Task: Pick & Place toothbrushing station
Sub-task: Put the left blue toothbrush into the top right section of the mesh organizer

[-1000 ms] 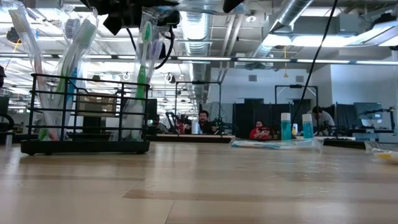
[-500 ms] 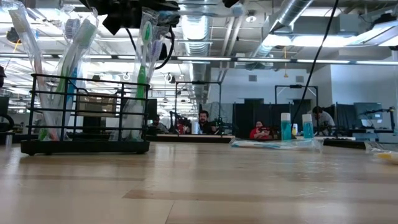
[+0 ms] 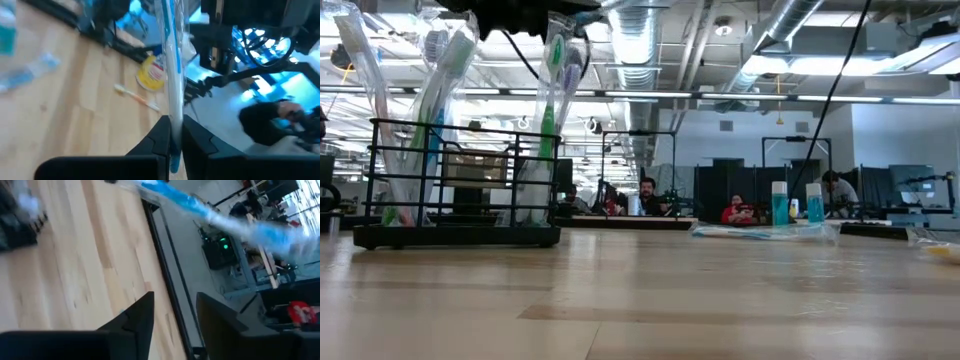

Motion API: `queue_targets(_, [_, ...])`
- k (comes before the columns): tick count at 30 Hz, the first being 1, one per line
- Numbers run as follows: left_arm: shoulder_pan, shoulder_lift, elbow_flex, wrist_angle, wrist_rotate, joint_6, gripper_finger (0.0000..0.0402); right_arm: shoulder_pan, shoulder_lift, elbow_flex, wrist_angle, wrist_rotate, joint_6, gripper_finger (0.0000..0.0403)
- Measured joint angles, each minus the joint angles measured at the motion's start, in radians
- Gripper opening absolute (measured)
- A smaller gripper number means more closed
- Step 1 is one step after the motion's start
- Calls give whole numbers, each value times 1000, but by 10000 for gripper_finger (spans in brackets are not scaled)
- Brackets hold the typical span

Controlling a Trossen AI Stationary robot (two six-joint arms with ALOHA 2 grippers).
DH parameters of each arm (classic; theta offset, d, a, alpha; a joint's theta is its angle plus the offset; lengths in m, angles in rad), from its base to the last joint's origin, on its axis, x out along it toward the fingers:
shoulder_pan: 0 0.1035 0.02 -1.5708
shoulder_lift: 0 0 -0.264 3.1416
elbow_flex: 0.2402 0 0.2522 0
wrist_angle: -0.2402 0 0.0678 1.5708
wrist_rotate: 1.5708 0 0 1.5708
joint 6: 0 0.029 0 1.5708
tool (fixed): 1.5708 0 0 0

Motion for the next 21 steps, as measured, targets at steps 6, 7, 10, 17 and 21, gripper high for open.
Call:
queue_targets(6, [-5,-136,-87,-1,-131,75,15,15,-45,0,41,60,47,103])
queue_targets(7, [-5,-155,-99,10,-151,80,15,14,-52,0,50,67,57,99])
queue_targets(10, [-6,-213,-141,32,-183,84,15,9,-63,0,56,70,59,87])
queue_targets(17, [-6,-304,-207,55,-196,84,15,-26,-83,-48,25,69,99,60])
queue_targets(21, [-6,-333,-217,63,-210,95,15,-49,-123,-142,60,70,111,48])
